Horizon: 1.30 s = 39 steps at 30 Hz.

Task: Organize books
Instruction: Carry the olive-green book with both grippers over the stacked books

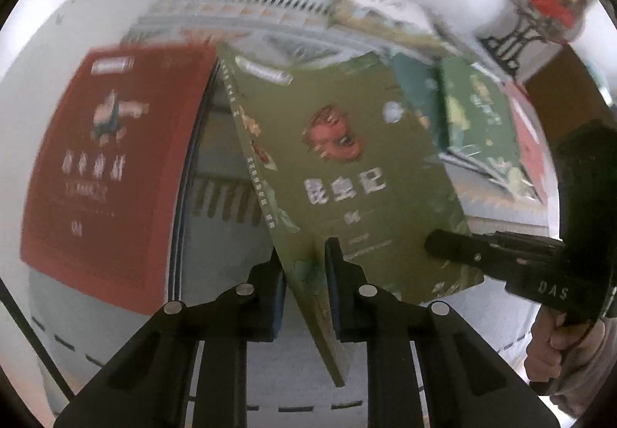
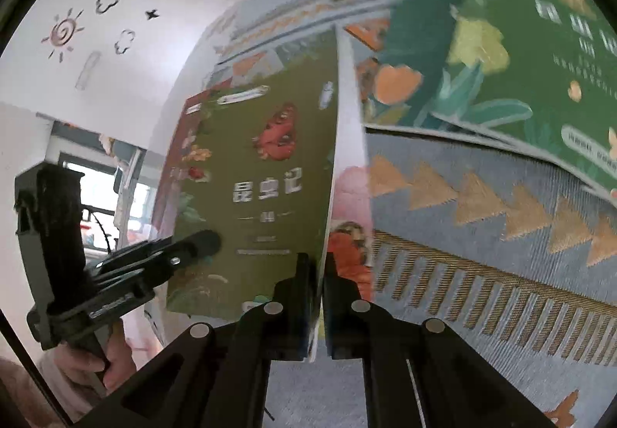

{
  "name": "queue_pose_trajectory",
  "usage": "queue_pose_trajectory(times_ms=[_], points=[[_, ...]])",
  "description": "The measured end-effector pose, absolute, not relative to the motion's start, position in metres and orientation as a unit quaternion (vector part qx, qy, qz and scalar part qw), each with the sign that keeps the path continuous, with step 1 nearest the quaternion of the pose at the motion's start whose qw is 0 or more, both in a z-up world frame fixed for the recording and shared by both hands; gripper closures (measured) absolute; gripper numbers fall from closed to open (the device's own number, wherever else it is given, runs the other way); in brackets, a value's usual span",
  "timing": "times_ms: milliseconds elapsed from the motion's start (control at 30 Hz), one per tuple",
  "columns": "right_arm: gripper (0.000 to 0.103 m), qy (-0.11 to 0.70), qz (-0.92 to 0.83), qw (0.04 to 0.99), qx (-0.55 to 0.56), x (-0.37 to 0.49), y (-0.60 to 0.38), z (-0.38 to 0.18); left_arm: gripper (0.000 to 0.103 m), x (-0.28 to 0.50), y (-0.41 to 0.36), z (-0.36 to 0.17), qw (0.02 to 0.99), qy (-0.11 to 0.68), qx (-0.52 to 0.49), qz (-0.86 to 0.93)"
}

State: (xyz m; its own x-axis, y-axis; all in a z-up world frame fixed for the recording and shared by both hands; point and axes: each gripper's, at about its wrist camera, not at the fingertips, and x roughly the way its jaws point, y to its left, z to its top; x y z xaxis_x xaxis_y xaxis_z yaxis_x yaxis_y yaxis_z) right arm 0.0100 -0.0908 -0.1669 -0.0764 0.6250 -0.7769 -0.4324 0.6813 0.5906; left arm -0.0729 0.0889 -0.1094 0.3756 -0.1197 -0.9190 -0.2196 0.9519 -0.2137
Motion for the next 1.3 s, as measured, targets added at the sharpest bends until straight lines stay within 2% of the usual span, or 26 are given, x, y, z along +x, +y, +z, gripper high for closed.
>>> queue_pose_trajectory(times_ms=[500, 833, 1067, 1133, 1200, 1300], points=[[0.098, 0.512, 0.451, 0.728, 0.065, -0.019, -0.073, -0.062, 0.088, -0.066, 0.112, -0.048, 0.842, 0.515, -0.160, 0.005], [0.097, 0.450, 0.481, 0.749, 0.070, -0.032, -0.023, -0.011, 0.088, -0.080, 0.167, -0.019, 0.856, 0.479, -0.196, 0.009], [0.097, 0.445, 0.523, 0.726, 0.049, -0.048, 0.046, -0.011, 0.090, -0.093, 0.198, -0.021, 0.863, 0.471, -0.181, 0.015], [0.099, 0.463, 0.513, 0.721, 0.045, -0.048, 0.061, -0.024, 0.086, -0.095, 0.215, -0.035, 0.849, 0.489, -0.199, 0.022], [0.099, 0.490, 0.490, 0.719, 0.054, -0.046, 0.064, -0.046, 0.075, -0.093, 0.227, -0.052, 0.833, 0.516, -0.199, 0.032], [0.100, 0.536, 0.426, 0.725, 0.074, -0.039, 0.048, -0.078, 0.072, -0.094, 0.241, -0.077, 0.811, 0.546, -0.206, 0.042]])
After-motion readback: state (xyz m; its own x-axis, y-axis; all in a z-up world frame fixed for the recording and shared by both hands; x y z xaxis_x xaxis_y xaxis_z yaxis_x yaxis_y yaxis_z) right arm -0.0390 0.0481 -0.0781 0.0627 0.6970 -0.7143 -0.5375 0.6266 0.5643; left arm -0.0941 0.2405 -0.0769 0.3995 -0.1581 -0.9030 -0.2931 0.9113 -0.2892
